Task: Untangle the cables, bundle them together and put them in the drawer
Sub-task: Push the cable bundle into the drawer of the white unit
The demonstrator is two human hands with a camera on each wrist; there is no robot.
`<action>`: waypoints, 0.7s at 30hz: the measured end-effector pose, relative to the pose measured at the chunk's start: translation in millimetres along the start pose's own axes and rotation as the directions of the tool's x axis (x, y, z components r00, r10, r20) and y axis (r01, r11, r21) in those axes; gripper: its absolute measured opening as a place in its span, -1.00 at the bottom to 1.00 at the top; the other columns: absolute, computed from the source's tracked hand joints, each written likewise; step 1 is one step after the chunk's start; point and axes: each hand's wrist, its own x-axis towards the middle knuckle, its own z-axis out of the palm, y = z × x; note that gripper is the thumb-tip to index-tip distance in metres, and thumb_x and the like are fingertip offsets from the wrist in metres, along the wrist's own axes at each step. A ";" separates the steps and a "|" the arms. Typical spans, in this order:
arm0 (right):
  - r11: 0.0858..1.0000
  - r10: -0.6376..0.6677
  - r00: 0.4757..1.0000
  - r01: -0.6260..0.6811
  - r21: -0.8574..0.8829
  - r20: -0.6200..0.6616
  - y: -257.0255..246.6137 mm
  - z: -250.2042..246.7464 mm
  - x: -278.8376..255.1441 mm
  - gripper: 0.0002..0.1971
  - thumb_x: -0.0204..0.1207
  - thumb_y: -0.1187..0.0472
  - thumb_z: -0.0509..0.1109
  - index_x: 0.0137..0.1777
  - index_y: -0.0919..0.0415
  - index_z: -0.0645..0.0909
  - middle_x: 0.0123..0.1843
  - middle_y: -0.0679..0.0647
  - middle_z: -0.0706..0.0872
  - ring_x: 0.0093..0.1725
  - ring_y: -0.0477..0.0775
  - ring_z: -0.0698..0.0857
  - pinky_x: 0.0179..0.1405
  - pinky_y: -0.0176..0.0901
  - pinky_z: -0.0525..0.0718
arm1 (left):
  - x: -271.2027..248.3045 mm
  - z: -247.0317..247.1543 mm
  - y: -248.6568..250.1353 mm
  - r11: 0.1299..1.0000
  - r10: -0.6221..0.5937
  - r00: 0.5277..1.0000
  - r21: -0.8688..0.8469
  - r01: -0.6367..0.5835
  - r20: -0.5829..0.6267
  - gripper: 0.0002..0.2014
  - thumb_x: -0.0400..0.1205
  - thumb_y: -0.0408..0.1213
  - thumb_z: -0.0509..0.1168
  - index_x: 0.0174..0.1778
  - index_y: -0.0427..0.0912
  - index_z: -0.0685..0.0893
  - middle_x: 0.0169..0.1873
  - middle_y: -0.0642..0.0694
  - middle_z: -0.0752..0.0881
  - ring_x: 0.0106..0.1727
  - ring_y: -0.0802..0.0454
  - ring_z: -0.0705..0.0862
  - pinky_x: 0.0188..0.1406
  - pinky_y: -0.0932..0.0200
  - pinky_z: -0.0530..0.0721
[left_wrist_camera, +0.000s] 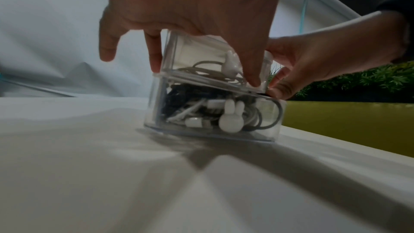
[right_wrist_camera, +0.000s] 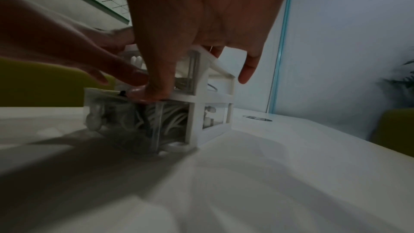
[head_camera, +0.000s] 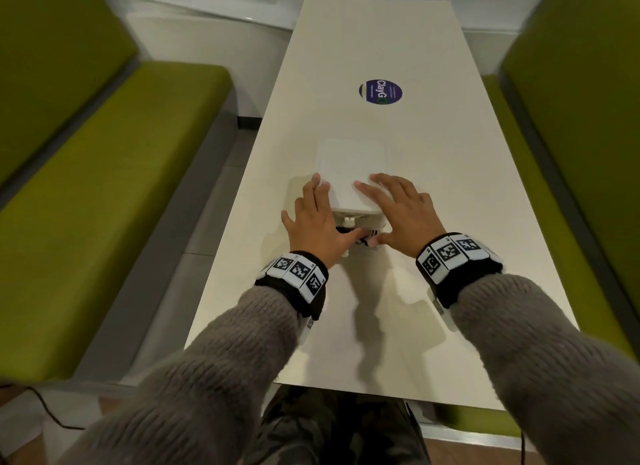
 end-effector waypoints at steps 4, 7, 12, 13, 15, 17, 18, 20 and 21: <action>1.000 0.031 1.000 -0.031 0.002 -0.002 -9.2 1.6 -2.8 0.06 0.28 -0.04 0.61 0.67 -0.19 0.00 0.69 -0.05 0.06 0.63 0.05 0.04 0.31 0.18 0.37 | -3.0 3.7 10.0 0.998 -0.066 0.998 0.013 0.066 0.004 0.03 0.33 0.19 0.46 0.57 -0.12 0.03 0.60 0.04 -0.05 0.45 -0.08 0.32 0.40 -0.37 0.32; 0.999 0.051 0.999 -0.051 0.005 -0.004 -13.5 1.0 -3.4 0.05 0.28 -0.02 0.61 0.67 -0.17 0.01 0.69 -0.04 0.06 0.64 0.06 0.04 0.30 0.20 0.40 | -4.0 1.6 17.0 0.993 -0.101 0.995 0.056 0.100 0.020 0.04 0.37 0.10 0.49 0.58 -0.13 -0.02 0.61 0.03 -0.10 0.44 -0.10 0.31 0.39 -0.38 0.32; 0.991 0.070 0.997 -0.074 0.114 0.041 -16.7 2.3 -4.8 0.04 0.33 -0.09 0.56 0.68 -0.15 -0.05 0.72 -0.05 -0.05 0.68 0.04 -0.10 0.32 0.34 0.43 | -2.2 -3.7 12.4 0.998 -0.052 0.997 0.021 0.051 0.054 0.02 0.37 0.03 0.51 0.59 -0.17 0.02 0.61 -0.02 -0.04 0.40 -0.12 0.33 0.27 -0.24 0.51; 0.991 0.072 0.995 -0.079 0.104 0.069 -17.3 1.5 -5.2 0.10 0.30 -0.11 0.58 0.69 -0.16 -0.10 0.72 -0.07 -0.11 0.68 0.02 -0.15 0.34 0.33 0.42 | -0.5 -7.2 3.1 1.000 0.011 0.996 -0.007 -0.010 0.083 0.03 0.35 0.07 0.51 0.59 -0.18 0.04 0.60 -0.03 -0.02 0.42 -0.12 0.32 0.25 -0.20 0.53; 0.994 0.084 0.993 -0.089 0.056 0.081 -19.2 1.3 -6.0 0.19 0.24 -0.10 0.63 0.69 -0.16 -0.15 0.72 -0.08 -0.15 0.69 0.02 -0.17 0.32 0.29 0.44 | 3.0 -19.7 -20.7 0.986 0.160 0.974 -0.068 -0.151 0.162 0.10 0.29 0.13 0.54 0.61 -0.13 0.04 0.61 0.02 -0.03 0.47 -0.10 0.30 0.26 -0.16 0.50; 0.995 0.095 0.994 -0.097 0.032 0.053 -21.6 2.8 -7.1 0.19 0.24 -0.05 0.65 0.68 -0.15 -0.14 0.73 -0.07 -0.12 0.69 0.04 -0.15 0.30 0.27 0.49 | 6.0 -31.9 -41.0 0.962 0.274 0.937 -0.055 -0.269 0.217 0.12 0.27 0.14 0.54 0.64 -0.04 0.02 0.63 0.10 -0.04 0.47 -0.09 0.34 0.28 -0.19 0.44; 0.995 0.096 0.995 -0.097 0.036 0.040 -22.8 3.6 -6.9 0.18 0.24 -0.04 0.66 0.68 -0.15 -0.13 0.73 -0.06 -0.11 0.69 0.04 -0.14 0.29 0.28 0.50 | 6.7 -34.4 -46.9 0.952 0.306 0.928 -0.040 -0.305 0.210 0.09 0.30 0.12 0.53 0.64 0.00 0.03 0.63 0.12 -0.03 0.46 -0.09 0.36 0.30 -0.19 0.43; 0.994 0.095 0.995 -0.097 0.056 0.033 -23.8 4.9 -6.0 0.17 0.24 -0.06 0.65 0.68 -0.16 -0.11 0.73 -0.07 -0.10 0.69 0.04 -0.14 0.30 0.30 0.48 | 7.1 -31.5 -48.4 0.949 0.315 0.936 -0.070 -0.308 0.154 -0.01 0.35 0.08 0.51 0.62 0.01 0.10 0.62 0.10 0.03 0.45 -0.07 0.37 0.30 -0.18 0.42; 0.993 0.096 0.995 -0.098 0.065 0.035 -23.5 5.0 -6.0 0.17 0.24 -0.08 0.65 0.68 -0.17 -0.11 0.72 -0.07 -0.10 0.69 0.04 -0.14 0.30 0.30 0.47 | 6.6 -26.9 -45.4 0.953 0.297 0.947 -0.104 -0.285 0.121 -0.05 0.37 0.07 0.51 0.60 -0.01 0.14 0.61 0.08 0.07 0.46 -0.07 0.36 0.29 -0.16 0.41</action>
